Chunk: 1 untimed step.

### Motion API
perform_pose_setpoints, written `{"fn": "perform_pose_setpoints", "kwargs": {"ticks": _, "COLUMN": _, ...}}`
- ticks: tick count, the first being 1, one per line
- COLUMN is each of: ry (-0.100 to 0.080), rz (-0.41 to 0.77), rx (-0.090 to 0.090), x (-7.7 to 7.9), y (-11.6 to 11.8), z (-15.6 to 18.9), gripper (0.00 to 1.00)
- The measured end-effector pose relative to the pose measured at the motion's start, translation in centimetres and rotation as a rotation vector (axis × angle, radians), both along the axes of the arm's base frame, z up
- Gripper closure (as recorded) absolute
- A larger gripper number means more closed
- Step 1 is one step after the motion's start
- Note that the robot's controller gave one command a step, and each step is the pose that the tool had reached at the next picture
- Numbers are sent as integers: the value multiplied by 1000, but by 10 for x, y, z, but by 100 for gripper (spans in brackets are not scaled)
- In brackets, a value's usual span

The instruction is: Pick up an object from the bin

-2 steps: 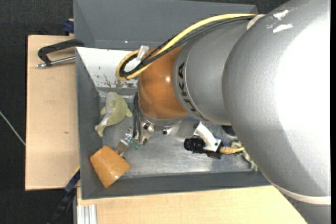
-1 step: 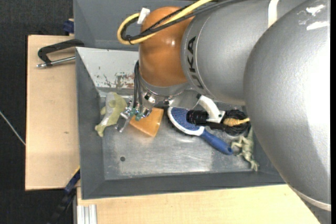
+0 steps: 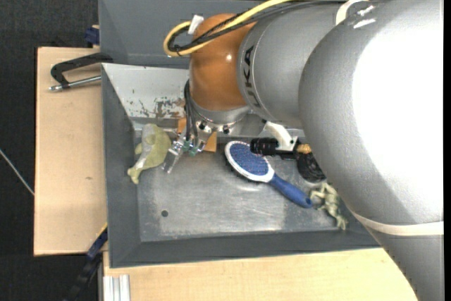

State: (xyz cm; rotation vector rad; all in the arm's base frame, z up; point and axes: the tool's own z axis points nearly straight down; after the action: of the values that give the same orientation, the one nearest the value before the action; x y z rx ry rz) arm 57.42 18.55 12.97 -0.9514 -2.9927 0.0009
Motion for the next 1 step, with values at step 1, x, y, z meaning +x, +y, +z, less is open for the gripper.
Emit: {"fn": "perform_pose_setpoints", "kwargs": {"ticks": 1, "ry": -2, "rz": 28, "rx": 3, "x": 5, "y": 46, "z": -52, "gripper": 0}}
